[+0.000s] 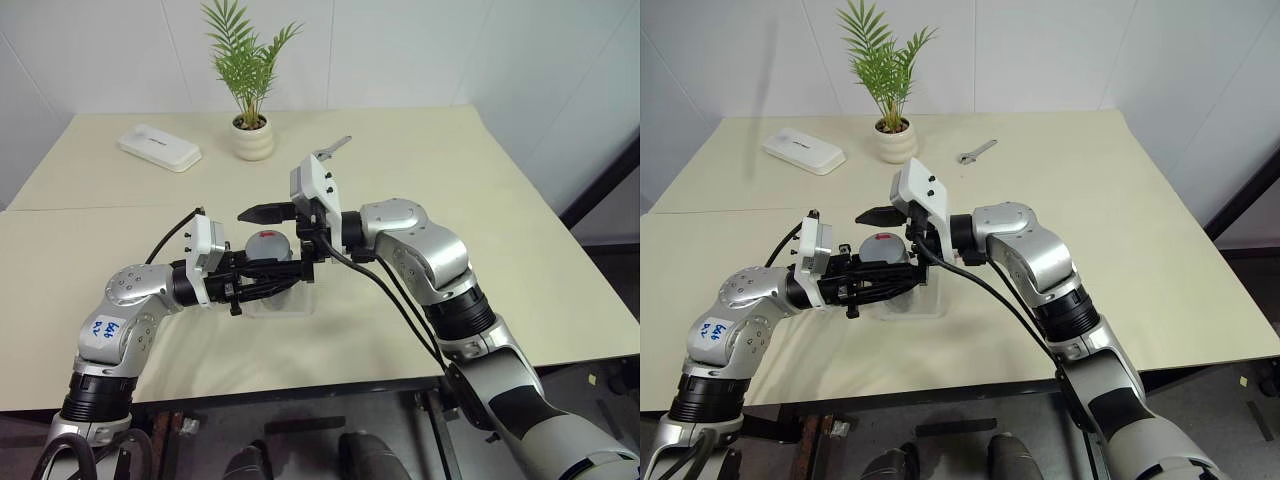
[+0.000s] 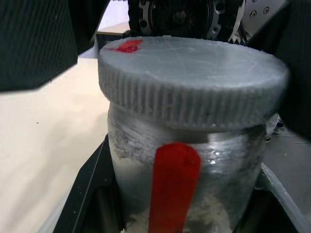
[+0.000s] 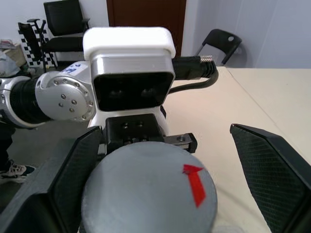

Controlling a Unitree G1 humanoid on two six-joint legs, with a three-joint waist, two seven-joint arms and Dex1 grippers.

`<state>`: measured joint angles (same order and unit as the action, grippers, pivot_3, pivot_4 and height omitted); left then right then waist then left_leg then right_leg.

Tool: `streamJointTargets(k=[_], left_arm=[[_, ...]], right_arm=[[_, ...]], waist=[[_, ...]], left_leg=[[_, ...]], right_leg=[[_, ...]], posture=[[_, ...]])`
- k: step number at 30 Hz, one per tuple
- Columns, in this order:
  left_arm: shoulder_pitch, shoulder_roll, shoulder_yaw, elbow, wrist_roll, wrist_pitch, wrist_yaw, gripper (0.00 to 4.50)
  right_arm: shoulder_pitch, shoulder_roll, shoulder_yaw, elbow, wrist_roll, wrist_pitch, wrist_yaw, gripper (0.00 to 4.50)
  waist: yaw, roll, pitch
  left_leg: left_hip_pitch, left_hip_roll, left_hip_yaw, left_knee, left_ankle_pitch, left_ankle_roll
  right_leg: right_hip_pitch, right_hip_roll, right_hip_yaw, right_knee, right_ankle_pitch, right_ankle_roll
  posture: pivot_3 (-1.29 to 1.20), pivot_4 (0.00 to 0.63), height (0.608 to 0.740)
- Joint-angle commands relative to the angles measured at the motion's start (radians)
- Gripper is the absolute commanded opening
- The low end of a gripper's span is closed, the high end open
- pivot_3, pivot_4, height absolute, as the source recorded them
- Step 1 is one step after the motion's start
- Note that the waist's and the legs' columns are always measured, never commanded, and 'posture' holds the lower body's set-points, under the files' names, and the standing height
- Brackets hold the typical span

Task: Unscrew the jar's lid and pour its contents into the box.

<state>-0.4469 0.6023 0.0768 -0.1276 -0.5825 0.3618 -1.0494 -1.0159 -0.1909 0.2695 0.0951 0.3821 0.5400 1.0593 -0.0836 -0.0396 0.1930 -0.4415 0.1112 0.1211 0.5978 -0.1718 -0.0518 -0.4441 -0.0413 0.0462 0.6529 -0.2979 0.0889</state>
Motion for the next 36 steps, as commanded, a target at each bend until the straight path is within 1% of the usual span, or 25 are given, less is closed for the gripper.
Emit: streamJointTargets(k=[1, 7, 13, 19, 22, 25, 29, 36], left_arm=[[-0.022, -0.002, 0.008, -0.011, -0.004, -0.012, -0.004, 1.96], [-0.025, 0.003, 0.009, -0.001, -0.001, -0.019, -0.009, 1.96], [-0.036, -0.002, 0.003, 0.003, 0.002, -0.023, -0.005, 1.96], [-0.029, -0.002, 0.004, -0.006, -0.005, -0.019, -0.008, 1.96], [-0.024, 0.001, 0.01, -0.018, -0.028, -0.002, -0.022, 1.96], [-0.024, 0.004, 0.017, -0.016, -0.024, -0.004, -0.023, 1.96], [-0.022, 0.007, 0.022, -0.017, -0.021, -0.005, -0.021, 1.96], [-0.015, 0.004, 0.02, -0.027, -0.019, -0.004, -0.013, 1.96]], right_arm=[[-0.032, -0.001, -0.023, 0.004, -0.006, -0.026, -0.008, 4.44], [-0.034, -0.044, -0.075, 0.021, 0.033, -0.012, 0.02, 4.44], [-0.014, -0.101, -0.089, 0.016, 0.057, 0.002, 0.061, 4.44], [-0.007, -0.113, -0.101, 0.004, 0.092, 0.002, 0.097, 4.44], [0.009, -0.116, -0.112, -0.032, 0.148, 0.008, 0.159, 4.44], [0.019, -0.117, -0.121, -0.066, 0.196, 0.038, 0.186, 4.44], [0.015, -0.117, -0.118, -0.067, 0.203, 0.041, 0.185, 4.44], [-0.027, -0.09, -0.088, -0.021, 0.142, 0.033, 0.122, 4.44]], waist=[[-0.001, 0.0, 0.0], [0.001, 0.0, 0.0], [-0.001, 0.0, 0.0], [0.0, 0.0, 0.0], [0.002, 0.0, 0.0], [0.0, 0.0, 0.0], [0.0, 0.0, 0.0], [-0.001, 0.0, 0.0]], left_leg=[[0.0, 0.0, 0.0, 0.0, 0.0, 0.0], [0.0, 0.0, 0.0, 0.0, 0.0, 0.0], [0.0, 0.0, 0.0, 0.0, 0.0, 0.0], [0.0, 0.0, 0.0, 0.0, 0.0, 0.0], [0.0, 0.0, 0.0, 0.0, 0.0, 0.0], [0.0, 0.0, 0.0, 0.0, 0.0, 0.0], [0.0, 0.0, 0.0, 0.0, 0.0, 0.0], [0.0, 0.0, 0.0, 0.0, 0.0, 0.0]], right_leg=[[0.0, 0.0, 0.0, 0.0, 0.0, 0.0], [0.0, 0.0, 0.0, 0.0, 0.0, 0.0], [0.0, 0.0, 0.0, 0.0, 0.0, 0.0], [0.0, 0.0, 0.0, 0.0, 0.0, 0.0], [0.0, 0.0, 0.0, 0.0, 0.0, 0.0], [0.0, 0.0, 0.0, 0.0, 0.0, 0.0], [0.0, 0.001, 0.0, 0.0, 0.0, 0.0], [0.0, 0.0, 0.0, 0.0, 0.0, 0.0]], posture=[[0.0, 0.15, 0.74], [0.0, 0.15, 0.74], [0.0, 0.15, 0.74], [0.0, 0.15, 0.74], [0.0, 0.15, 0.74], [0.0, 0.15, 0.74], [0.0, 0.15, 0.74], [0.0, 0.15, 0.74]])
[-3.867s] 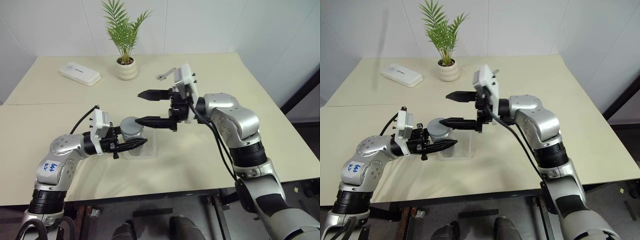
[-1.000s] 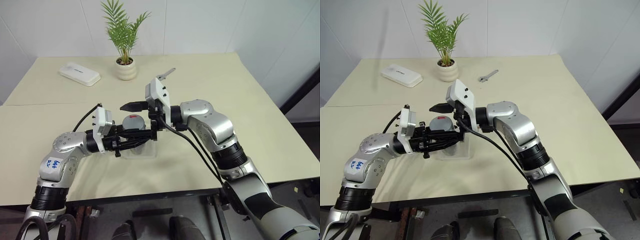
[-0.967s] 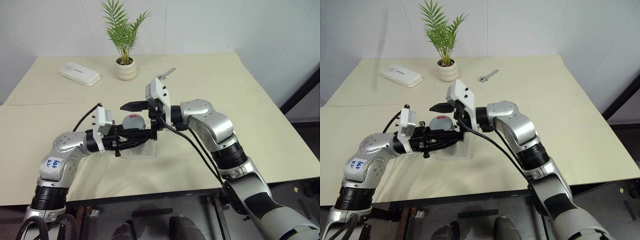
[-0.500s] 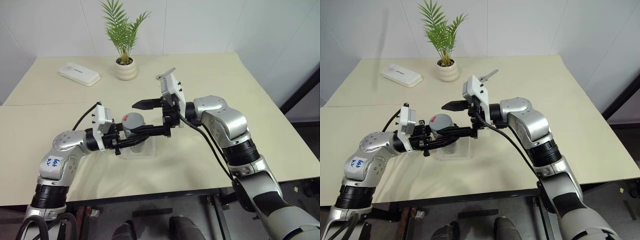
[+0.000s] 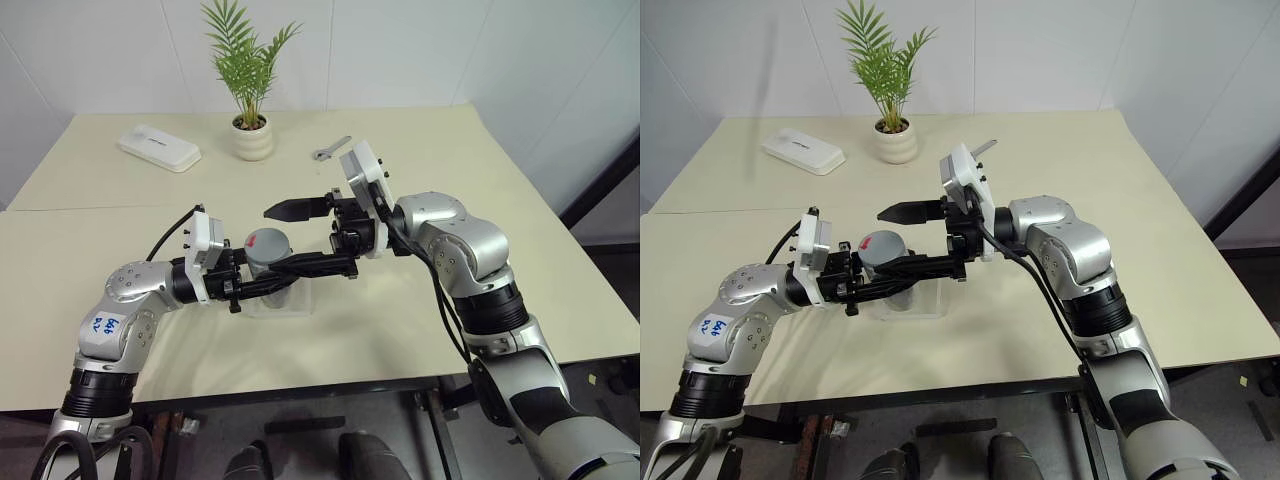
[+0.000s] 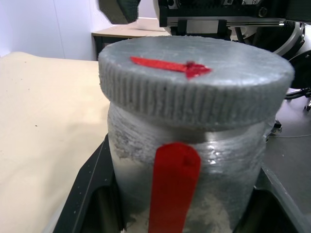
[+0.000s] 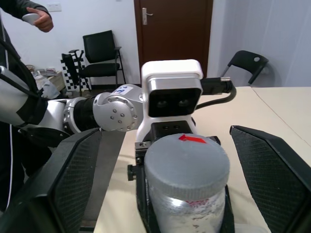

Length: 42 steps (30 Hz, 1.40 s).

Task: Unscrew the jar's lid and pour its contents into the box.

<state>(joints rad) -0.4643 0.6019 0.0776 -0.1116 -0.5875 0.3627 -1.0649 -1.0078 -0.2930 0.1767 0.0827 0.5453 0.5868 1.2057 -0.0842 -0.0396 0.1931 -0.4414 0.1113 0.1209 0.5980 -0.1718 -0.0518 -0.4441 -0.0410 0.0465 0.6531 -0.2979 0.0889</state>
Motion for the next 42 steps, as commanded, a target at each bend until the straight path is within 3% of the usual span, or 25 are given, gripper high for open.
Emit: streamJointTargets(k=[1, 16, 19, 23, 26, 28, 33, 38, 42], left_arm=[[0.002, 0.005, 0.018, -0.042, -0.013, -0.005, 0.003, 1.96], [-0.006, 0.008, 0.017, -0.042, -0.005, -0.004, 0.011, 1.96], [-0.007, 0.015, 0.021, -0.047, -0.009, 0.001, 0.01, 1.96], [-0.017, 0.018, 0.022, -0.055, -0.016, 0.011, 0.019, 1.96], [-0.015, 0.018, 0.024, -0.06, -0.016, 0.011, 0.021, 1.96], [-0.004, 0.022, 0.031, -0.063, -0.015, 0.009, 0.02, 1.96], [0.024, 0.032, 0.046, -0.08, -0.018, 0.011, 0.029, 1.96], [0.043, 0.039, 0.077, -0.086, -0.03, 0.014, 0.047, 1.96], [0.046, 0.036, 0.105, -0.08, -0.044, 0.021, 0.061, 1.96]], right_arm=[[-0.041, 0.016, 0.012, -0.002, -0.032, -0.014, -0.03, 4.44], [-0.058, 0.047, 0.05, 0.028, -0.086, -0.028, -0.05, 4.44], [-0.054, 0.046, 0.05, 0.029, -0.089, -0.028, -0.036, 3.85], [-0.054, 0.057, 0.039, 0.026, -0.087, -0.043, -0.038, 2.58], [-0.06, 0.075, -0.003, 0.015, -0.036, -0.014, -0.045, 2.58], [-0.065, 0.098, -0.101, -0.025, 0.109, 0.075, -0.055, 2.58], [-0.039, 0.108, -0.246, -0.101, 0.26, 0.175, -0.186, 2.58], [0.094, -0.026, -0.214, -0.121, 0.049, -0.011, -0.242, 2.58], [0.228, -0.099, -0.242, 0.028, -0.096, -0.22, -0.289, 2.58]], waist=[[0.0, 0.0, 0.0], [0.0, 0.0, 0.0], [0.0, 0.0, 0.0], [0.001, 0.0, 0.0], [0.0, 0.0, 0.0], [0.001, 0.0, 0.0], [0.002, 0.0, 0.0], [0.002, 0.0, 0.0], [0.003, 0.0, 0.0]], left_leg=[[0.0, 0.0, 0.0, 0.0, 0.0, 0.0], [0.0, 0.0, 0.0, 0.0, 0.0, 0.0], [0.0, 0.0, 0.0, 0.0, 0.0, 0.0], [0.0, 0.0, 0.0, 0.0, 0.0, 0.0], [0.0, 0.0, 0.0, 0.0, 0.0, 0.0], [0.0, 0.0, 0.0, 0.0, 0.0, 0.0], [0.0, 0.0, 0.0, -0.001, 0.0, 0.0], [0.0, 0.0, 0.0, -0.001, 0.0, -0.001], [-0.001, -0.001, 0.0, -0.002, 0.0, 0.0]], right_leg=[[0.0, 0.0, 0.0, 0.0, 0.0, 0.0], [0.0, 0.0, 0.0, 0.0, 0.0, 0.0], [0.0, 0.0, 0.0, 0.0, 0.0, 0.0], [0.0, 0.0, 0.0, 0.0, 0.0, 0.0], [0.0, 0.0, 0.0, 0.0, 0.0, 0.0], [0.0, 0.0, 0.0, 0.0, 0.0, 0.0], [0.0, 0.0, 0.0, -0.001, 0.0, 0.0], [0.0, -0.001, 0.0, -0.002, 0.0, 0.0], [0.001, -0.001, 0.0, -0.006, 0.0, -0.001]], posture=[[0.0, 0.15, 0.74], [0.0, 0.15, 0.74], [0.0, 0.15, 0.74], [0.0, 0.15, 0.74], [0.0, 0.15, 0.74], [0.0, 0.15, 0.74], [0.0, 0.15, 0.74], [0.0, 0.15, 0.74], [0.0, 0.15, 0.74]])
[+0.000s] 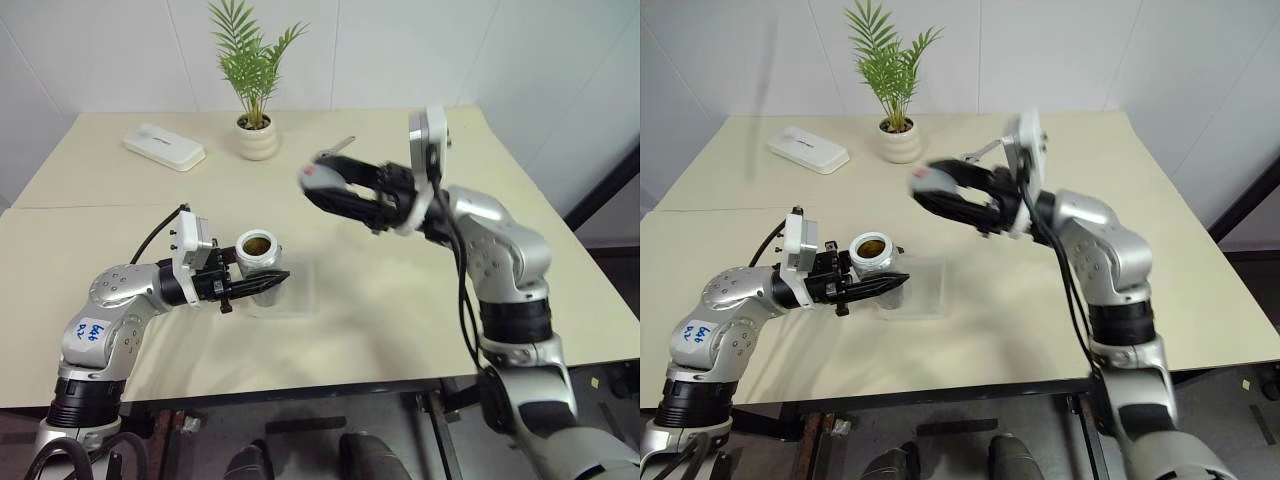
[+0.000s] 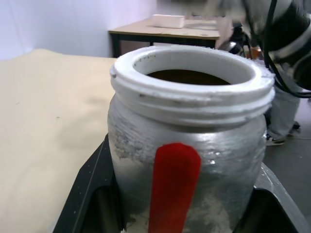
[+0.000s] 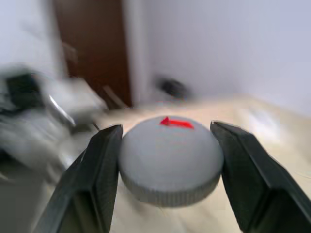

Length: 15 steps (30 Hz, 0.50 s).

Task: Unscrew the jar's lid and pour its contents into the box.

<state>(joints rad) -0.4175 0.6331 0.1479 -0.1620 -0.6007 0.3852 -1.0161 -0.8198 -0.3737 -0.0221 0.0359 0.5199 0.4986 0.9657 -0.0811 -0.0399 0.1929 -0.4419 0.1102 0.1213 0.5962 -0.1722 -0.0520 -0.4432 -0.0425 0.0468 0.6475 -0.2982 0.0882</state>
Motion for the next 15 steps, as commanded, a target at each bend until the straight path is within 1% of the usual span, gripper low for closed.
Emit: streamJointTargets(k=[1, 2, 5, 9, 11, 13, 14, 15], left_arm=[[-0.001, 0.004, 0.044, -0.027, -0.034, 0.003, 0.018, 1.96], [0.0, 0.004, 0.061, -0.028, -0.043, 0.008, 0.026, 1.96], [0.003, 0.007, 0.11, -0.05, -0.093, 0.05, 0.064, 1.96], [0.013, 0.012, 0.123, -0.066, -0.102, 0.072, 0.085, 1.96], [0.013, 0.012, 0.114, -0.065, -0.096, 0.073, 0.086, 1.96], [0.001, 0.009, 0.101, -0.061, -0.093, 0.078, 0.085, 1.96], [-0.009, 0.007, 0.098, -0.059, -0.095, 0.081, 0.087, 1.96], [-0.017, 0.004, 0.095, -0.058, -0.1, 0.087, 0.089, 1.96]], right_arm=[[0.064, -0.023, -0.056, 0.125, -0.106, -0.197, -0.075, 2.58], [0.092, -0.032, -0.05, 0.176, -0.162, -0.298, -0.09, 2.58], [0.138, -0.015, -0.059, 0.302, -0.239, -0.466, -0.16, 2.58], [0.154, 0.001, -0.094, 0.486, -0.288, -0.598, -0.262, 2.58], [0.159, -0.002, -0.109, 0.573, -0.292, -0.61, -0.284, 2.58], [0.158, -0.007, -0.119, 0.631, -0.29, -0.627, -0.285, 3.27], [0.155, -0.009, -0.12, 0.646, -0.288, -0.628, -0.275, 3.42], [0.154, -0.014, -0.115, 0.655, -0.294, -0.637, -0.265, 3.74]], waist=[[-0.002, 0.0, 0.0], [-0.004, 0.0, 0.0], [-0.006, 0.0, 0.0], [-0.006, 0.0, 0.0], [-0.006, 0.0, 0.0], [-0.006, 0.0, 0.0], [-0.006, 0.0, 0.0], [-0.007, 0.0, 0.0]], left_leg=[[0.0, 0.0, 0.0, 0.0, 0.0, 0.0], [0.0, 0.0, 0.001, 0.0, 0.0, 0.0], [0.0, 0.0, 0.001, -0.001, 0.0, 0.0], [0.002, 0.0, 0.0, -0.001, 0.0, 0.0], [0.002, 0.0, 0.001, 0.0, 0.0, 0.0], [0.003, 0.0, 0.001, 0.001, 0.0, 0.0], [0.003, 0.0, 0.001, 0.001, 0.0, 0.0], [0.003, -0.001, 0.001, 0.002, 0.0, 0.0]], right_leg=[[0.0, 0.0, 0.0, 0.0, 0.0, 0.001], [0.0, 0.0, 0.001, 0.0, 0.001, 0.002], [0.0, 0.002, 0.002, 0.0, 0.002, 0.003], [0.0, 0.003, 0.003, 0.001, 0.002, 0.003], [0.0, 0.003, 0.003, 0.001, 0.002, 0.004], [0.002, 0.002, 0.004, 0.001, 0.003, 0.005], [0.002, 0.002, 0.004, 0.0, 0.003, 0.006], [0.003, 0.002, 0.004, 0.0, 0.003, 0.006]], posture=[[0.0, 0.15, 0.74], [0.0, 0.15, 0.74], [0.0, 0.15, 0.74], [0.0, 0.15, 0.74], [0.0, 0.15, 0.74], [0.0, 0.15, 0.74], [0.0, 0.15, 0.74], [0.0, 0.15, 0.74]])
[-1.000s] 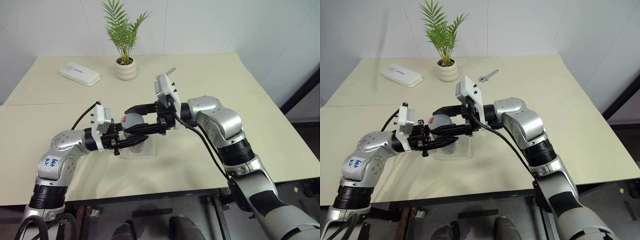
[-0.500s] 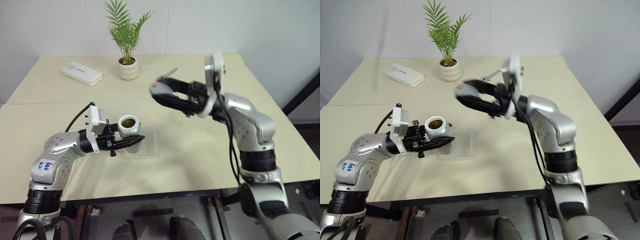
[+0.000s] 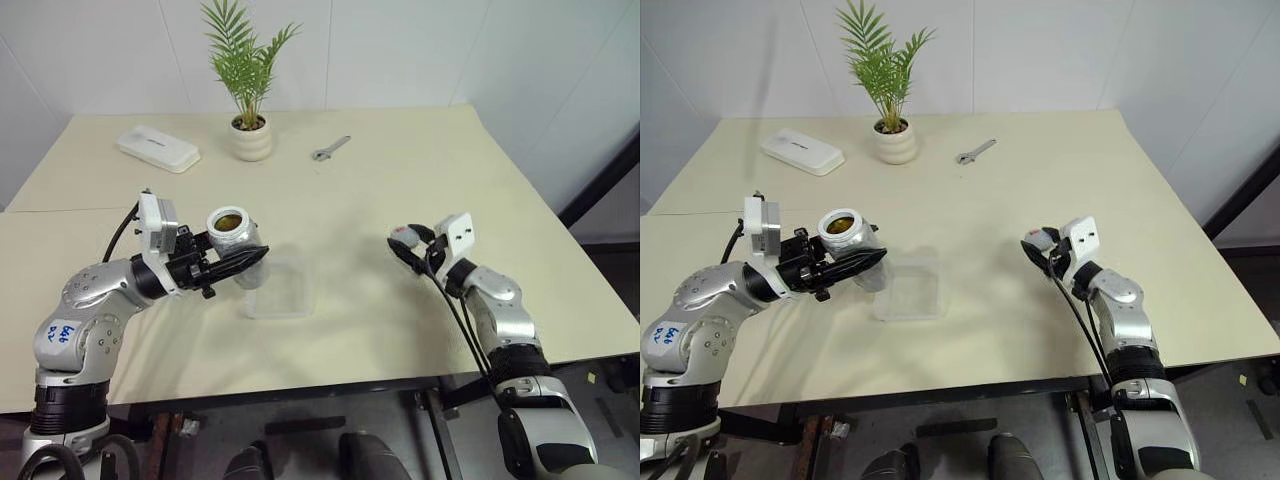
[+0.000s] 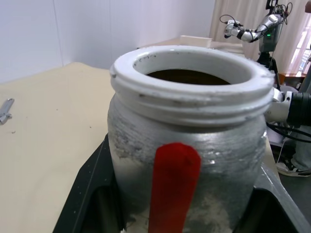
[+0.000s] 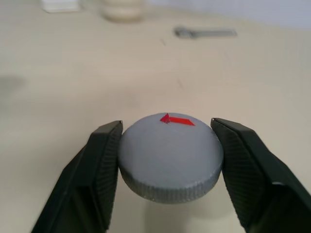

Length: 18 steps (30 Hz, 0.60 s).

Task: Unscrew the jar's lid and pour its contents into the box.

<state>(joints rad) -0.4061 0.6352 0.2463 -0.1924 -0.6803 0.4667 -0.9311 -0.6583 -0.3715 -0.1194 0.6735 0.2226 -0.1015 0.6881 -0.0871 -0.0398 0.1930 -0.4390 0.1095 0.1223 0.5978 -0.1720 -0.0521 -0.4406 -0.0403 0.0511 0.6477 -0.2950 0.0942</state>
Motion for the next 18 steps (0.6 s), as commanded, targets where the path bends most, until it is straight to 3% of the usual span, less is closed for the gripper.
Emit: streamJointTargets(k=[1, 2, 3, 9, 15, 18], left_arm=[[-0.035, 0.0, -0.005, -0.026, -0.022, 0.009, 0.006, 1.96], [-0.041, -0.002, -0.009, -0.023, -0.023, 0.011, 0.006, 1.96], [-0.048, -0.005, -0.012, -0.018, -0.023, 0.013, 0.006, 1.96], [-0.091, -0.003, -0.041, 0.037, 0.018, 0.002, 0.007, 1.96], [-0.177, 0.023, -0.088, 0.126, 0.094, 0.005, 0.026, 1.96], [-0.193, 0.071, -0.107, 0.157, 0.128, 0.02, -0.006, 1.96]], right_arm=[[-0.009, -0.02, -0.018, 0.02, 0.006, -0.033, 0.023, 4.08], [-0.009, -0.026, -0.018, 0.019, 0.01, -0.027, 0.038, 4.41], [-0.008, -0.035, -0.019, 0.011, 0.01, -0.026, 0.046, 4.46], [0.004, -0.09, -0.013, -0.174, 0.075, 0.081, 0.167, 4.46], [0.033, -0.215, 0.107, -0.618, 0.237, 0.446, 0.404, 4.46], [0.016, -0.254, 0.146, -0.767, 0.307, 0.58, 0.448, 4.46]], waist=[[-0.001, 0.0, 0.0], [-0.001, 0.0, 0.0], [-0.002, 0.0, 0.0], [0.0, 0.0, 0.0], [0.004, 0.0, 0.0], [0.002, 0.0, 0.0]], left_leg=[[0.0, 0.0, 0.0, 0.0, 0.0, 0.0], [0.0, 0.0, 0.0, 0.0, 0.0, 0.0], [0.0, 0.0, 0.0, 0.0, 0.0, 0.0], [0.001, 0.0, 0.0, 0.0, 0.0, 0.0], [0.001, 0.0, -0.001, 0.0, 0.0, 0.0], [0.001, 0.0, -0.001, 0.0, 0.0, 0.0]], right_leg=[[0.0, 0.0, 0.001, 0.0, 0.0, 0.0], [0.0, 0.0, 0.001, 0.0, 0.0, 0.001], [0.0, 0.0, 0.001, 0.0, 0.0, 0.001], [0.001, 0.0, 0.001, 0.0, 0.001, 0.001], [0.0, 0.001, 0.001, 0.001, 0.0, 0.001], [0.0, 0.001, 0.001, 0.001, 0.0, 0.0]], posture=[[0.0, 0.15, 0.74], [0.0, 0.15, 0.74], [0.0, 0.15, 0.74], [0.0, 0.15, 0.74], [0.0, 0.15, 0.74], [0.0, 0.15, 0.74]])
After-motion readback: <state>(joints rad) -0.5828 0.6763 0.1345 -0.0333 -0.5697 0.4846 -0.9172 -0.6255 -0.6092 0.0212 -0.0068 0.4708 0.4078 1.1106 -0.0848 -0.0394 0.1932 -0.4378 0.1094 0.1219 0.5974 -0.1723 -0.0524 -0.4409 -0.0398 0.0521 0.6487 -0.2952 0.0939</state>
